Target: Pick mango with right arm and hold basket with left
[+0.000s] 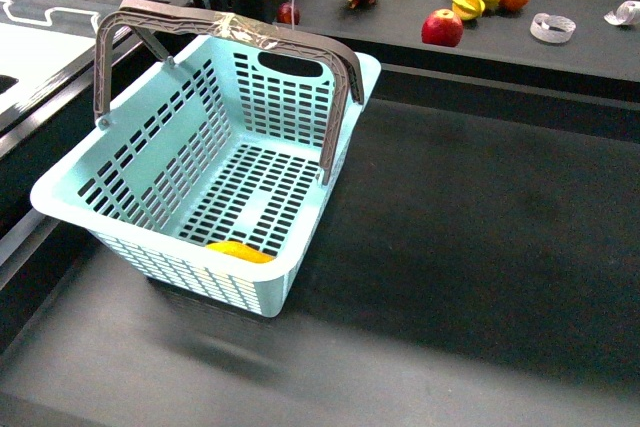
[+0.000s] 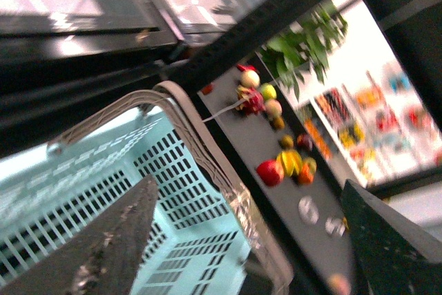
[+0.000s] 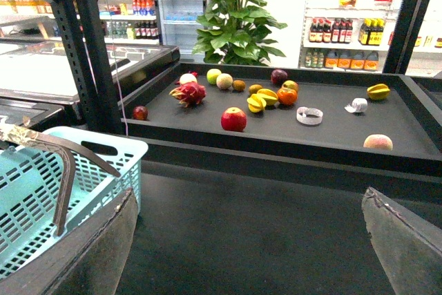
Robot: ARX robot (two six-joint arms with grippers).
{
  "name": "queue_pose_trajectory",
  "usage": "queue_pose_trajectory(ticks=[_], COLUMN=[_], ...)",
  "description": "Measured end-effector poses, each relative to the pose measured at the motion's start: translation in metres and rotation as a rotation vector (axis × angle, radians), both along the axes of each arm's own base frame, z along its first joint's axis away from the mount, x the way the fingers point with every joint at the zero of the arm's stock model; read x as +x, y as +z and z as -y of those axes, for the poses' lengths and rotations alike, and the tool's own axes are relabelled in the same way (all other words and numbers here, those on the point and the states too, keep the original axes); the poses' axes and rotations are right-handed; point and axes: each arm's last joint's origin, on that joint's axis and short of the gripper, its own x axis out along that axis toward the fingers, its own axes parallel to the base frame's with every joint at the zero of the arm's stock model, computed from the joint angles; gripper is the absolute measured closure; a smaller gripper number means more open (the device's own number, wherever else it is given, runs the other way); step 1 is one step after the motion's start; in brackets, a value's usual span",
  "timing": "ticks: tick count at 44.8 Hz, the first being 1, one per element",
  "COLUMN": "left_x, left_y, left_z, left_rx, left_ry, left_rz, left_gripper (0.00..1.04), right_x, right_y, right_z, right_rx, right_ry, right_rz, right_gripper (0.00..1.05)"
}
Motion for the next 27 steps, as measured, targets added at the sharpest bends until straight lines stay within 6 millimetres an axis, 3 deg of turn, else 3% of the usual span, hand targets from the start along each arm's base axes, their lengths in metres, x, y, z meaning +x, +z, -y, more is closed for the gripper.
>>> queue_pose_trajectory(ticks=[3,7,11,16,27], left_x=[-0.016,-0.033,-0.053,-0.071,-0.097], left_y=[-0.001,-0.002,-0.012,-0.012,-0.012], left_z=[-0.008,-0.016,-0.025,-0.032,-0.043], left_rx=[0.317,0.599,0.742,0.787,0.802], left_ry=[-0.109,-0.129,-0.137,-0.138,-0.157], left_rz=[0.048,0.067,0.040,0.037,0.041], left_gripper=[0.39,0.56,0.77,1.01,1.03], right_x=[0.000,0.000,0.000,0.000,0.000], right_y=[0.000,0.000,0.000,0.000,0.000], right_z=[0.000,0.000,0.000,0.000,0.000], right_rx=[0.000,0.000,0.000,0.000,0.000], right_ry=[0.000,0.000,0.000,0.000,0.000], right_rz=[0.000,0.000,0.000,0.000,0.000], right_gripper=[0.08,0.08,0.08,0.08,0.08])
